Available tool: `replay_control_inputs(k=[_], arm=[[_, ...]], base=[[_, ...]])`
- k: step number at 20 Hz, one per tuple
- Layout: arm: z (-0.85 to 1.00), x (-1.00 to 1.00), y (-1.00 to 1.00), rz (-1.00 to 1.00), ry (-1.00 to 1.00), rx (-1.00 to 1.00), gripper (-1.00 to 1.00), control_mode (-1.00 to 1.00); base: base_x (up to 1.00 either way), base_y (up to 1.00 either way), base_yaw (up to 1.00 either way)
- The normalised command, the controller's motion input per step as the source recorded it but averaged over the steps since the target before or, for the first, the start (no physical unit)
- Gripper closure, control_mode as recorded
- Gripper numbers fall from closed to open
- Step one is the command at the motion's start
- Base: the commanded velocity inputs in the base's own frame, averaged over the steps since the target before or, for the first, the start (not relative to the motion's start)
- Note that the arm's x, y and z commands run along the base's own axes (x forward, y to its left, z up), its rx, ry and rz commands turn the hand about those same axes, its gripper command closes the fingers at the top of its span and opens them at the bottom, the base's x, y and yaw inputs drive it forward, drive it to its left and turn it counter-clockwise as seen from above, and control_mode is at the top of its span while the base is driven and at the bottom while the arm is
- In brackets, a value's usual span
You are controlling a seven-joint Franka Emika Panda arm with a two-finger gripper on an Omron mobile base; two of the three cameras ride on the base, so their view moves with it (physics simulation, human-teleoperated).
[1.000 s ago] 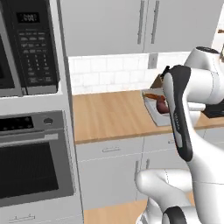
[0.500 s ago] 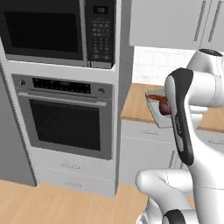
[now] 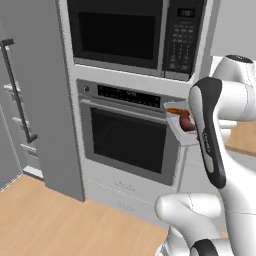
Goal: Take the meat container that has the shrimp and place it on the second highest rack of the freezer. Then take the vegetable container that has the potato and carrot and place it on the highest rack of the freezer.
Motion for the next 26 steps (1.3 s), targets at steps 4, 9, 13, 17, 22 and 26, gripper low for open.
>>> replay_control_inputs(k=[4,9,13,17,22,26], arm=[[0.00,0.00,0.00,0.00,0.00,0.00,1.00,1.00],[0.00,0.00,0.00,0.00,0.00,0.00,1.00,1.00],[0.00,0.00,0.00,0.00,0.00,0.00,1.00,1.00],[0.00,0.00,0.00,0.00,0.00,0.00,1.00,1.00],[0.00,0.00,0.00,0.00,0.00,0.00,1.00,1.00],[0.00,0.00,0.00,0.00,0.00,0.00,1.00,1.00]], base=[[0.67,1.00,0.00],[0.37,1.00,0.00],[0.52,1.00,-0.04],[0.57,1.00,-0.08],[0.23,1.00,-0.07],[0.01,1.00,-0.08]])
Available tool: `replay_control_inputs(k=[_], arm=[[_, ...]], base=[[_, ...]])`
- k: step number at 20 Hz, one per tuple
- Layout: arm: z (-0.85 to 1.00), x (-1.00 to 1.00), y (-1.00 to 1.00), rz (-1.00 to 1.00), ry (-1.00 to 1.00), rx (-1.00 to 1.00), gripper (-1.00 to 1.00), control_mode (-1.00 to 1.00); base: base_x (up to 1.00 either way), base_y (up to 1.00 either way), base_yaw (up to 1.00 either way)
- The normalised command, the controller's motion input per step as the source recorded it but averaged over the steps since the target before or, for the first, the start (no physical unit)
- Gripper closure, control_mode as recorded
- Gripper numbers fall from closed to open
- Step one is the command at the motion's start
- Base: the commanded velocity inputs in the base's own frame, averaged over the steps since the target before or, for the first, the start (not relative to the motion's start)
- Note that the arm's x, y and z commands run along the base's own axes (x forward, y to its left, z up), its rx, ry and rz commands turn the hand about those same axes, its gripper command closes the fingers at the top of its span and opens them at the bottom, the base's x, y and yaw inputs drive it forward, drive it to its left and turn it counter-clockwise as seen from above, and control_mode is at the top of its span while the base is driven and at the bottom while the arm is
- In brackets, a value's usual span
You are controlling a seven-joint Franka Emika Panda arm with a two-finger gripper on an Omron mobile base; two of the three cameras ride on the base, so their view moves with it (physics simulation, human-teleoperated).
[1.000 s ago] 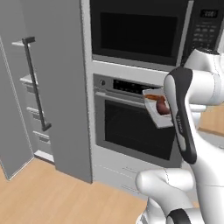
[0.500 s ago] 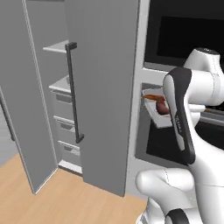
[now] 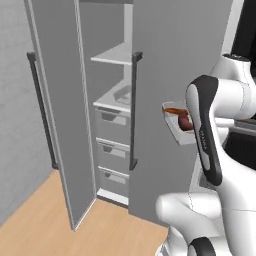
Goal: Take the meat container that has the shrimp and place it on the second highest rack of the freezer. Then take the vegetable container that has the potato and carrot and place it on the highest rack of the freezer.
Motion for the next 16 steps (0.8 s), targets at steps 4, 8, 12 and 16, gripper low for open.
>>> replay_control_inputs(k=[4,8,12,16], arm=[[0.00,0.00,0.00,0.00,0.00,0.00,1.00,1.00],[0.00,0.00,0.00,0.00,0.00,0.00,1.00,1.00],[0.00,0.00,0.00,0.00,0.00,0.00,1.00,1.00],[0.00,0.00,0.00,0.00,0.00,0.00,1.00,1.00]], base=[[0.00,0.87,-0.15],[0.18,0.55,-0.31],[0.37,0.39,-0.36],[0.19,0.57,-0.30]])
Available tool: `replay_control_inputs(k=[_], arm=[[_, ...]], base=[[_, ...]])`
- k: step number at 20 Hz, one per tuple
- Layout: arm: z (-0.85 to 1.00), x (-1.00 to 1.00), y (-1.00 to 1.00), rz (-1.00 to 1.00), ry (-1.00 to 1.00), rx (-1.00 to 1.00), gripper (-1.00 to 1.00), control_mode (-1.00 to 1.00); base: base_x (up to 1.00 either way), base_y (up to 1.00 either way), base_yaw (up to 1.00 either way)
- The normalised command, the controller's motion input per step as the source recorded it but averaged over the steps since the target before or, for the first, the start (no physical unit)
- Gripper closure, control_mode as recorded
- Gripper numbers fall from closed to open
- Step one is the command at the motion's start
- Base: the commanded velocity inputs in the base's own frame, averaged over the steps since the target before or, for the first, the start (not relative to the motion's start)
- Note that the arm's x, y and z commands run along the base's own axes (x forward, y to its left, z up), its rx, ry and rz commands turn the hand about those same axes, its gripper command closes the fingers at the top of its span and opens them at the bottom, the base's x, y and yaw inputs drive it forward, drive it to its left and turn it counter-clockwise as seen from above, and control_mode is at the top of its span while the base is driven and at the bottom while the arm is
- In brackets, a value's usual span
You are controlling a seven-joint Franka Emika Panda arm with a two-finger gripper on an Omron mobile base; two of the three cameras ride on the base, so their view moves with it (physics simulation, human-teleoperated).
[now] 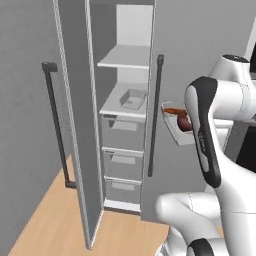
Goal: Take the meat container that has the shrimp and place it on the second highest rack of the freezer. Then take the vegetable container that has the potato and carrot and place it on the highest rack of the freezer.
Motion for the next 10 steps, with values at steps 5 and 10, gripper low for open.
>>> replay_control_inputs(k=[5,10], arm=[[0.00,0.00,0.00,0.00,0.00,0.00,1.00,1.00],[0.00,0.00,0.00,0.00,0.00,0.00,1.00,1.00]], base=[[0.23,0.75,-0.22],[0.36,0.64,-0.18]])
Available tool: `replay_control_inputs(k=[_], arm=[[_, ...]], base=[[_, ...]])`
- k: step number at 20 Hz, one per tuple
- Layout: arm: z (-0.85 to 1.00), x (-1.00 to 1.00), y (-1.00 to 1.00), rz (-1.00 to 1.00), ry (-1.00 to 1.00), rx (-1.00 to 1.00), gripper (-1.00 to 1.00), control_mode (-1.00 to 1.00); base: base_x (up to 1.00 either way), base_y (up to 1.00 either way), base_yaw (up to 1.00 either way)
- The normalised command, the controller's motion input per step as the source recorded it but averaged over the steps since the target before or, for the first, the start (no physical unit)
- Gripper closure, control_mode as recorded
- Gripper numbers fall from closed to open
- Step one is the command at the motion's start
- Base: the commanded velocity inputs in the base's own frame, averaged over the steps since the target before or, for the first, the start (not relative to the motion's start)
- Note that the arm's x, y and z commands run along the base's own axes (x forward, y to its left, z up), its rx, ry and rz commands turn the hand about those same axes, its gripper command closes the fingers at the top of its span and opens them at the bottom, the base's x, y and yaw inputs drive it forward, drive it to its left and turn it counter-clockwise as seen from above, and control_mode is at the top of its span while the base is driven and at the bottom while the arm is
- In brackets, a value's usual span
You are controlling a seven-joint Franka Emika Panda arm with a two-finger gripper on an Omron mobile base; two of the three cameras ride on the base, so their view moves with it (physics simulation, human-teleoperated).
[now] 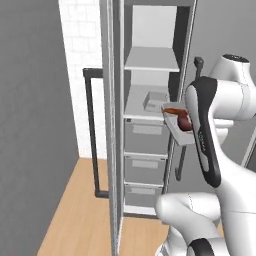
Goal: Take the meat container that has the shrimp and place it on the second highest rack of the freezer. Then take the vegetable container that has the potato and carrot and place it on the highest rack of the freezer.
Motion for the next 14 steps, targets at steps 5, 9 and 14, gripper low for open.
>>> replay_control_inputs(k=[5,9,14], arm=[[0.00,0.00,0.00,0.00,0.00,0.00,1.00,1.00],[0.00,0.00,0.00,0.00,0.00,0.00,1.00,1.00],[0.00,0.00,0.00,0.00,0.00,0.00,1.00,1.00]], base=[[0.41,0.01,-0.14],[0.62,0.00,-0.18],[0.63,0.21,-0.10]])
